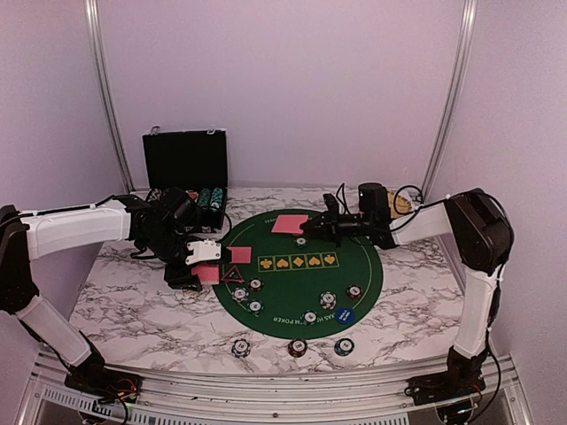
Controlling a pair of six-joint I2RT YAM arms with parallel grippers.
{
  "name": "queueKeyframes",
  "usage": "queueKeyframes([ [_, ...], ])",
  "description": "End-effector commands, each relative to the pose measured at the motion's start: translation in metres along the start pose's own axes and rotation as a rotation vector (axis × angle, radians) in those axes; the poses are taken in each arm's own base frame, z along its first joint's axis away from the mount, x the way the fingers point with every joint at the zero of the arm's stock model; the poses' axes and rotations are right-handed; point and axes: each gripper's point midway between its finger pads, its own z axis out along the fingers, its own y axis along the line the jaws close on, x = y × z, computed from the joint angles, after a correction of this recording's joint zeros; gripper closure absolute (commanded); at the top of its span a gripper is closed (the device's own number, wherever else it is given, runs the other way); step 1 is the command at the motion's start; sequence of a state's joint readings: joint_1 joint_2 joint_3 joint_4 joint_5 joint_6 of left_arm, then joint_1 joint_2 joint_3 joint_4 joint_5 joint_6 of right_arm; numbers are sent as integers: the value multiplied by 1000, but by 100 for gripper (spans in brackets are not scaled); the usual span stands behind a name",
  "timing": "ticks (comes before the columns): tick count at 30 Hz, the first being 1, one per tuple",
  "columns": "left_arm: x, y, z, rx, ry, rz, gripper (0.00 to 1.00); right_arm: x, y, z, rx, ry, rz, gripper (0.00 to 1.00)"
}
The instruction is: Distribute texas hold em gaming equipment
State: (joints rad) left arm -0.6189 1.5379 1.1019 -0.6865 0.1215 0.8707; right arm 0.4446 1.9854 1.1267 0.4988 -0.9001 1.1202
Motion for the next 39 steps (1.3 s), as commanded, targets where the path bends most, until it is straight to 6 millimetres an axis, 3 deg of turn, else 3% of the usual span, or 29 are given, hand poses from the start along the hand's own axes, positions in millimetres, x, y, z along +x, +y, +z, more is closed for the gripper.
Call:
queueKeyframes([
  [1,2,0,-7,0,1,-17,55,-44,-21,-16,42,-62,-17,100],
  [5,-1,0,-10,1,-12,-19,55,-75,-42,-24,106,-106,-10,100],
  [13,-3,1,-11,3,-17,-17,55,-104,-59,-8,154,-113,4,100],
  [26,-3,0,-11,8,-19,-20,55,-93,-82,41,231,-70,28,100],
  [33,-2,-1,-11,10,-18,-20,55,-100,-86,42,289,-103,7,93],
  [39,-3,-1,-12,11,-21,-20,55,-99,-88,39,340,-99,-7,72],
])
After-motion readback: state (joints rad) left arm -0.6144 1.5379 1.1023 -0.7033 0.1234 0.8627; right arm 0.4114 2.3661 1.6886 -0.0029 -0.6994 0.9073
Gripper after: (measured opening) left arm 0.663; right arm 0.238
